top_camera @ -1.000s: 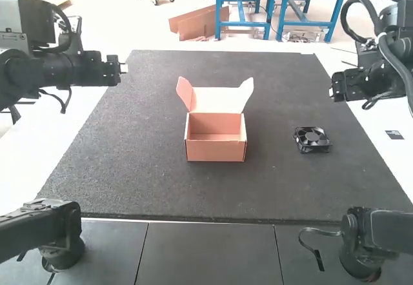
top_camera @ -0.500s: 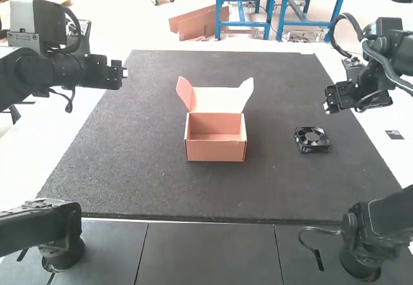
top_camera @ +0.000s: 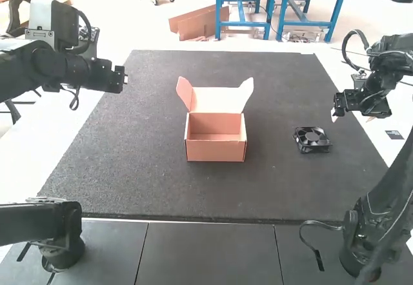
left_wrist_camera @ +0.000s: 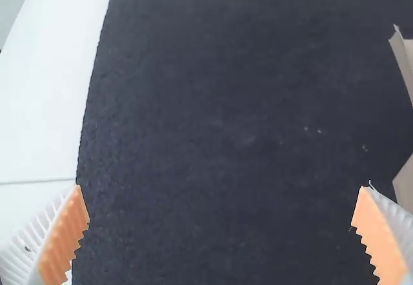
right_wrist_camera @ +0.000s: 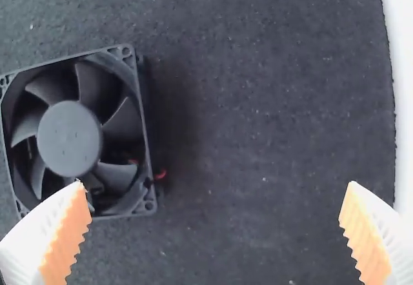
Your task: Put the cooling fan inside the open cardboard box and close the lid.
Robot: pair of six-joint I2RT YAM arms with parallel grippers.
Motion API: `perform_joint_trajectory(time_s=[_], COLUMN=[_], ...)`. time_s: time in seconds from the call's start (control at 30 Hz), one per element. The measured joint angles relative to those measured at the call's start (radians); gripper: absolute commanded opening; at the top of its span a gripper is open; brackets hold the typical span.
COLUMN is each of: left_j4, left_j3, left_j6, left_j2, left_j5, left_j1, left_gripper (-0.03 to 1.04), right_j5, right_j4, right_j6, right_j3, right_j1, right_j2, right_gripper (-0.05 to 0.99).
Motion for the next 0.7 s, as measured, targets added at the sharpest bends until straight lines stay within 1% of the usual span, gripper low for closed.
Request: perform_joint_trajectory(time_s=[0.13,0.23,0.33,0.6,0.7], left_j4=[-0.010,-0.012,-0.009,0.024,0.025], left_j3=[0.011,0.011,0.011,0.011,0.011], left_j6=[0.003,0.003,0.014,0.047,0.052], left_j2=[0.009,0.013,0.014,0.016,0.019], left_j5=[-0.006,-0.007,-0.010,-0.013,-0.014], left_j1=[0.000,0.000,0.000,0.000,0.000], left_gripper=[0.97,0.97,0.97,0.97,0.97], right_j5=[-0.010,-0.009,-0.008,-0.009,-0.009], right_j4=[0.023,0.062,0.092,0.097,0.096], right_j6=[-0.008,-0.013,-0.019,-0.036,-0.037], right_j3=[0.006,0.005,0.006,0.006,0.006], right_j1=[0.002,0.003,0.003,0.005,0.009], right_j2=[0.046,0.071,0.089,0.152,0.183], right_gripper=[0.89,0.89,0.89,0.88,0.88])
